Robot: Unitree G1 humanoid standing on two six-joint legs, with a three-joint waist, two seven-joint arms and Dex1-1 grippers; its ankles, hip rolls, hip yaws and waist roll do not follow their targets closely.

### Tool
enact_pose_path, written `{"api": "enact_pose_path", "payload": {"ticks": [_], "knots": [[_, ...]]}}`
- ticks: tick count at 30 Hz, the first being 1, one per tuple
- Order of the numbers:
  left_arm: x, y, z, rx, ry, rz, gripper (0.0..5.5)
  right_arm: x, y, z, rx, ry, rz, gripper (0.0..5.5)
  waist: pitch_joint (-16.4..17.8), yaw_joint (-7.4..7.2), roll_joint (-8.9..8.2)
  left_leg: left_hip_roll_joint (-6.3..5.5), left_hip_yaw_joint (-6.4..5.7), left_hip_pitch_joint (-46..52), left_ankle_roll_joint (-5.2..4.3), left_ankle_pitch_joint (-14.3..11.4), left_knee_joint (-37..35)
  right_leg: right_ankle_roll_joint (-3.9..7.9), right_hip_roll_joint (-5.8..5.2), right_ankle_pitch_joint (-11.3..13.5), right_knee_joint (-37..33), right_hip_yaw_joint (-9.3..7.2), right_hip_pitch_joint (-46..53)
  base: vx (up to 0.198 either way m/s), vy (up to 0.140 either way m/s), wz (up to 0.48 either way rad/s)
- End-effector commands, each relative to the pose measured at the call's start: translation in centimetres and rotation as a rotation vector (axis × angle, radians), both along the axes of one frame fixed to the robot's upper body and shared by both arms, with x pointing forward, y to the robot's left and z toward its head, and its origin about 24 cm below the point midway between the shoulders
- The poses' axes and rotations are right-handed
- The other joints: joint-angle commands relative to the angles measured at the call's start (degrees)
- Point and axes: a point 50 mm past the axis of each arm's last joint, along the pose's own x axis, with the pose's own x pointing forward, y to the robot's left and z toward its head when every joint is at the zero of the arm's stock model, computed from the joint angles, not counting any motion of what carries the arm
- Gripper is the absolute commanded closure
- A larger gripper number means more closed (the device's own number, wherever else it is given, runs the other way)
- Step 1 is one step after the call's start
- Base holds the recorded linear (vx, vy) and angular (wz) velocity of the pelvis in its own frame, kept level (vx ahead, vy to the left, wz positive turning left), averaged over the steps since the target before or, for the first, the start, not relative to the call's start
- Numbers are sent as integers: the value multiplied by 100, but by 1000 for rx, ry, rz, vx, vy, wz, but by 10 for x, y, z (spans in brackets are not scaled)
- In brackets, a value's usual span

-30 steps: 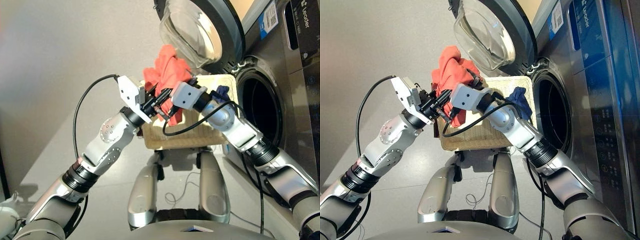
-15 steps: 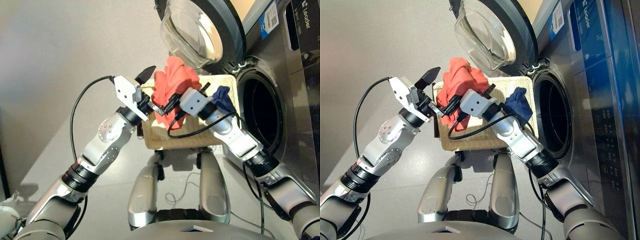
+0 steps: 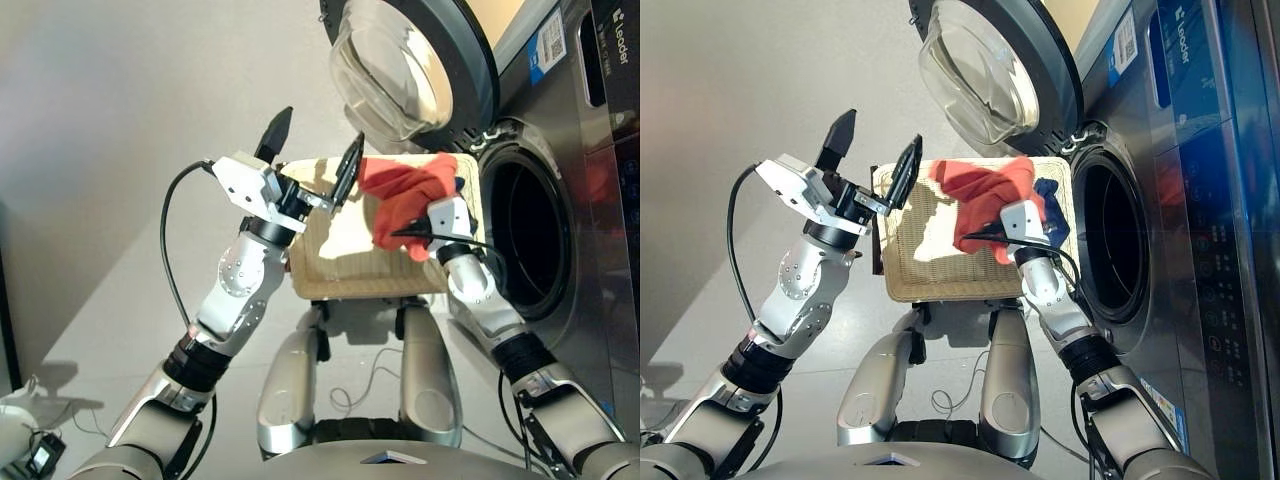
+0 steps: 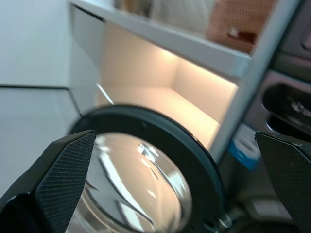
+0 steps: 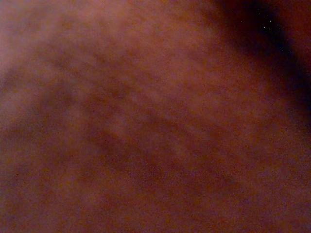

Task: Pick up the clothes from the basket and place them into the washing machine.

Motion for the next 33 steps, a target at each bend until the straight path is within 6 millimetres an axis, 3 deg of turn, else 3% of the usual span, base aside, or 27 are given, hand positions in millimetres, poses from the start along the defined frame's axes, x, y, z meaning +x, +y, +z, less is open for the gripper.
{"api": "enact_pose_path", "payload": {"ticks": [1, 4, 7, 13, 15, 17, 24, 28, 33], "knots": [[-12, 6, 25, -125, -153, 17, 0, 3, 8, 18, 176, -142, -51, 550, -38, 94, -321, 248, -189, -288, -232, -670, 1287, 436, -100, 337, -139, 275, 277, 0, 0, 0], [-13, 2, 22, -120, -135, 15, 0, -3, -10, -2, 245, -82, -218, 550, -21, 66, -354, 294, -223, -567, -227, -879, 1773, 366, -29, 165, 298, 298, 10, -35, -4, 14], [-12, -2, 17, -89, -114, 5, 0, -3, -28, -8, 253, -66, -356, 550, -21, 78, -348, 314, -276, -774, -196, -1014, 2043, 330, 28, 57, 535, 342, -197, 0, 0, 0], [-12, -8, 13, -118, -75, -23, 0, 4, -74, 7, 281, -127, -613, 550, -21, 157, -289, 337, -339, -1390, -173, -1198, 2604, 262, 72, -175, 1054, 349, -756, -39, -9, 54], [-13, -8, 14, -128, -73, -22, 0, 6, -84, 15, 299, -161, -663, 550, -21, 175, -261, 343, -363, -1563, -171, -1257, 2757, 256, 85, -223, 1195, 368, -930, -57, -6, 55], [-13, -9, 13, -140, -63, -16, 0, 10, -111, 35, 303, -230, -774, 550, -21, 228, -245, 330, -387, -1901, -156, -1323, 3012, 229, 101, -276, 1413, 391, -1256, -65, -13, 66], [-17, -10, 9, -123, -47, -35, 0, 11, -174, 89, 284, -360, -969, 550, -21, 344, -161, 350, -426, -2695, -140, -1438, 3529, 194, 76, -390, 1860, 429, -2017, -15, -3, 21], [-18, -12, 10, -113, -52, -38, 0, 6, -198, 116, 247, -413, -1022, 550, -21, 361, -129, 368, -408, -3047, -143, -1477, 3757, 186, 91, -423, 2074, 451, -2369, 0, 0, 0], [-18, -10, 11, -112, -53, -24, 0, 5, -213, 147, 202, -478, -1039, 550, -21, 379, -97, 390, -394, -3308, -147, -1595, 3974, 188, 113, -544, 2277, 487, -2673, 0, 0, 0]]}}
